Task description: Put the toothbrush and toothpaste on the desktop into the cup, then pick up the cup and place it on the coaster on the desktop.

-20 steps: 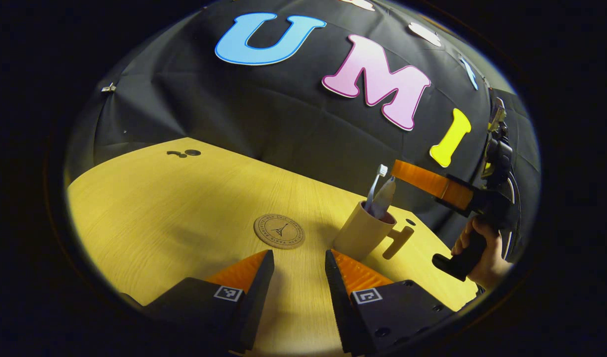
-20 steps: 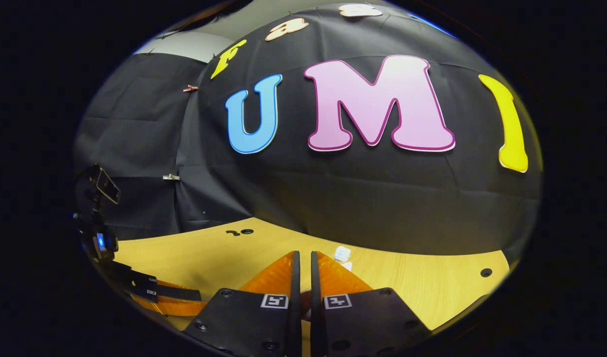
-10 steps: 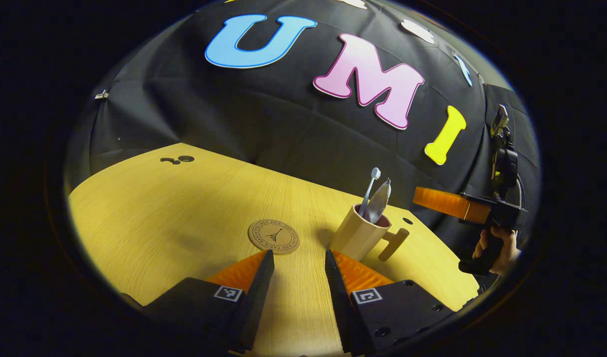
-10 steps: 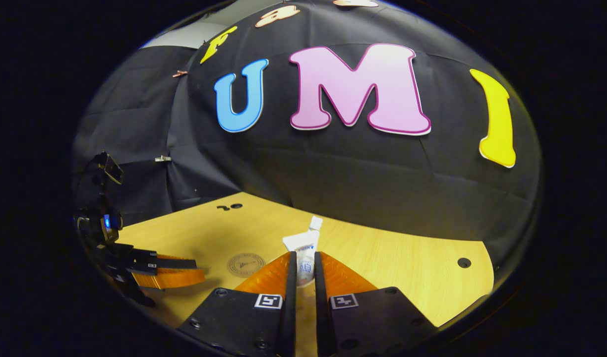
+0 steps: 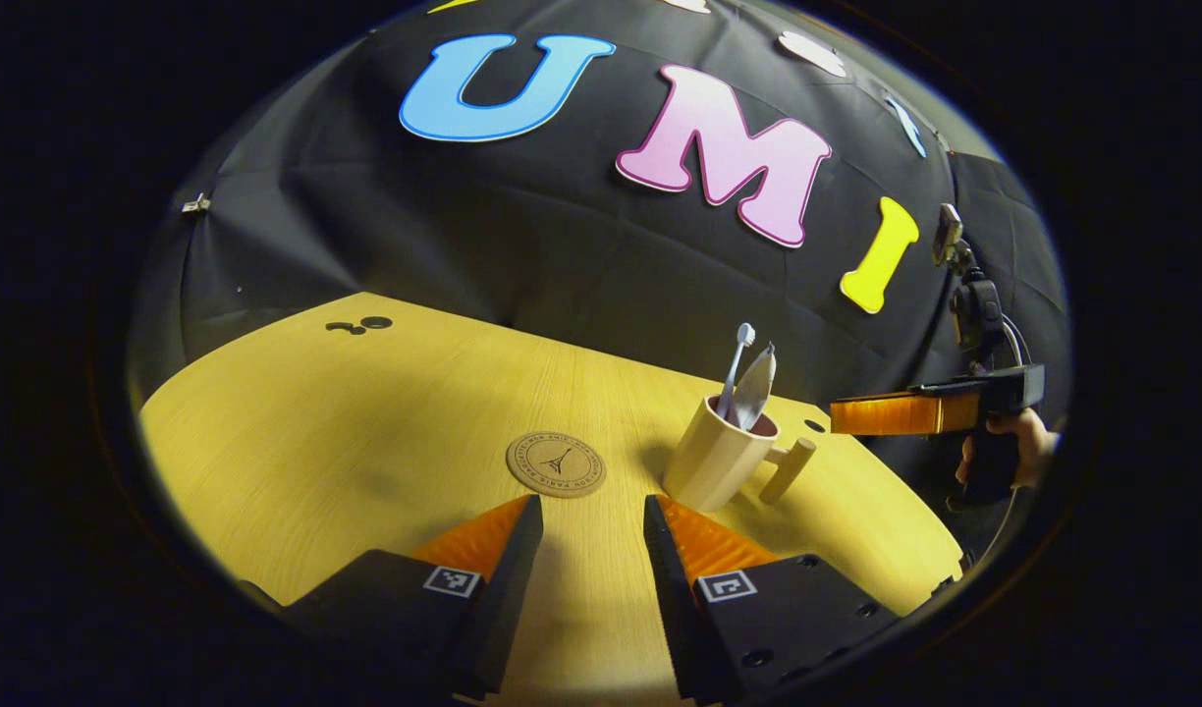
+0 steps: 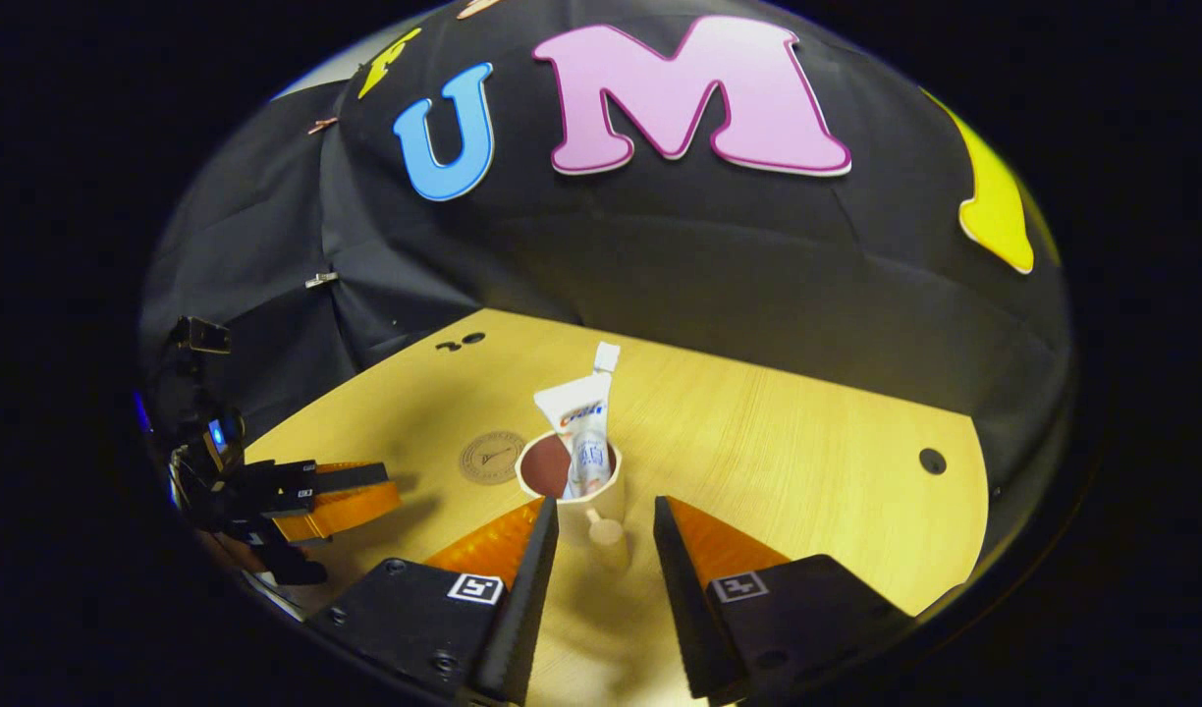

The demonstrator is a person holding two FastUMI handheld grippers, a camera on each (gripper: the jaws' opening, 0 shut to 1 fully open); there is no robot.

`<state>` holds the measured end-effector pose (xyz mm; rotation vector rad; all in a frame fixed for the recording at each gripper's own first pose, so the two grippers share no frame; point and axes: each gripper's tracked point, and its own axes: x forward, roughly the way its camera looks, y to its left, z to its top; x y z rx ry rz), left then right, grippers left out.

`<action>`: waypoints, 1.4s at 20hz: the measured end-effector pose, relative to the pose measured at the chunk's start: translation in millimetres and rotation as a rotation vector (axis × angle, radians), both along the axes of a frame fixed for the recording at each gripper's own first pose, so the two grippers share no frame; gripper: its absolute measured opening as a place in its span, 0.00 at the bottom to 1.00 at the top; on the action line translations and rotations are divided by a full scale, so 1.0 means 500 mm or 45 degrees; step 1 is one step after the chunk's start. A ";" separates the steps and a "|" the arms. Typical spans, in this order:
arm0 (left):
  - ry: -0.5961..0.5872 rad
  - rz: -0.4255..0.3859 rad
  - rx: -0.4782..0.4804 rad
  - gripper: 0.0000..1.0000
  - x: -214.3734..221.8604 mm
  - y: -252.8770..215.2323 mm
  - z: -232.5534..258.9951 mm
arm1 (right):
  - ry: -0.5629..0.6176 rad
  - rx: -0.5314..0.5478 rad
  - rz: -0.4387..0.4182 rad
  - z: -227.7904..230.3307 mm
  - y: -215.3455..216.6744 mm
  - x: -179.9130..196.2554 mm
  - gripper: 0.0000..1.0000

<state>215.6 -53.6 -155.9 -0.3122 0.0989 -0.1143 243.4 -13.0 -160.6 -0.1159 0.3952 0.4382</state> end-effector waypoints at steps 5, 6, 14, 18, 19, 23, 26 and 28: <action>0.045 0.014 0.040 0.66 -0.016 0.012 -0.026 | 0.160 -0.077 0.014 -0.033 0.004 0.012 0.69; 0.054 0.019 0.050 0.65 -0.018 0.014 -0.031 | 0.187 -0.106 0.014 -0.042 0.001 0.017 0.70; 0.088 0.050 0.041 0.66 -0.026 0.036 -0.051 | 0.376 -0.305 0.047 -0.120 0.017 0.066 0.73; 0.103 0.046 0.043 0.66 -0.025 0.041 -0.061 | 0.476 -0.401 0.099 -0.172 0.031 0.072 0.73; 0.106 0.045 0.044 0.66 -0.025 0.040 -0.064 | 0.499 -0.423 0.113 -0.182 0.033 0.072 0.73; 0.112 0.042 0.041 0.66 -0.027 0.039 -0.067 | 0.539 -0.479 0.139 -0.204 0.046 0.084 0.73; 0.121 0.041 0.036 0.66 -0.028 0.041 -0.071 | 0.556 -0.491 0.139 -0.217 0.056 0.103 0.73; 0.118 0.052 0.035 0.66 -0.028 0.046 -0.071 | 0.585 -0.512 0.149 -0.225 0.060 0.107 0.73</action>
